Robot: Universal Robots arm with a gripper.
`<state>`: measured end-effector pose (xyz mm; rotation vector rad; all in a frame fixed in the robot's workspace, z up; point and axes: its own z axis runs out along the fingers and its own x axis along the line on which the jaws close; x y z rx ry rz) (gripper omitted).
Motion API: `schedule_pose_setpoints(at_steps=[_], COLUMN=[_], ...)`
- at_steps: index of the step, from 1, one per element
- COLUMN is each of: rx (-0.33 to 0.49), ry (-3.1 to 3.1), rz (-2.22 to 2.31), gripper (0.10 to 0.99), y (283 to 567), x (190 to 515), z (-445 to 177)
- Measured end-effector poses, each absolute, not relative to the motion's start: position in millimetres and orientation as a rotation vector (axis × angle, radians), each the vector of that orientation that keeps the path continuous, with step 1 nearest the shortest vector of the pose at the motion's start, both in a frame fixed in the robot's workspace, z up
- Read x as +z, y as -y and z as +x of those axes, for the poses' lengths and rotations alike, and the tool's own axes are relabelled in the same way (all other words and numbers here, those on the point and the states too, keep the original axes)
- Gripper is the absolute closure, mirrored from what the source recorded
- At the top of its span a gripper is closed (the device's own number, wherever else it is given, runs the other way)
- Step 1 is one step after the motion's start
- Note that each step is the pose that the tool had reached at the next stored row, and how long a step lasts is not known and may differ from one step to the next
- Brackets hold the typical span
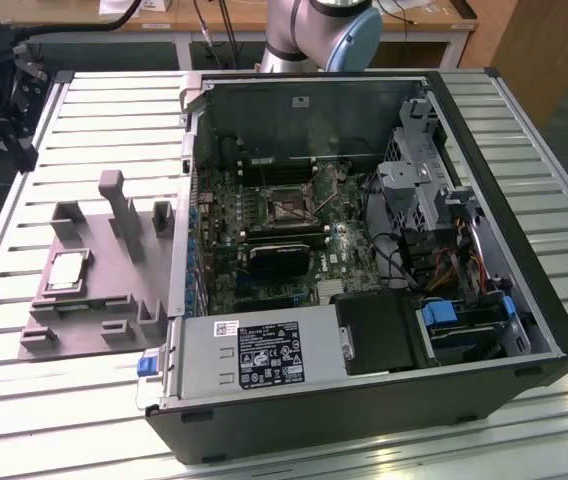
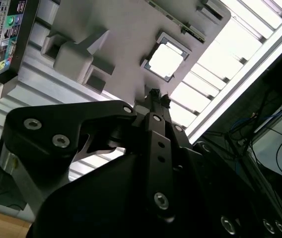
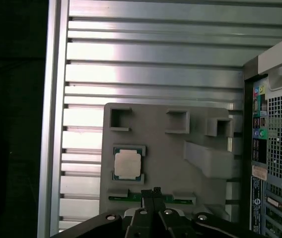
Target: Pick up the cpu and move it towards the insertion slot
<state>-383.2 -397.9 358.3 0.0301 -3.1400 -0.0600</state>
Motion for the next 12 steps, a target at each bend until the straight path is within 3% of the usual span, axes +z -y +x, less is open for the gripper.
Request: schedule_pose_setpoints(at_steps=[12], rx=[-0.060], ry=[3.140], rz=[0.030], gripper=[0.984], y=[398], x=[337], z=[-385])
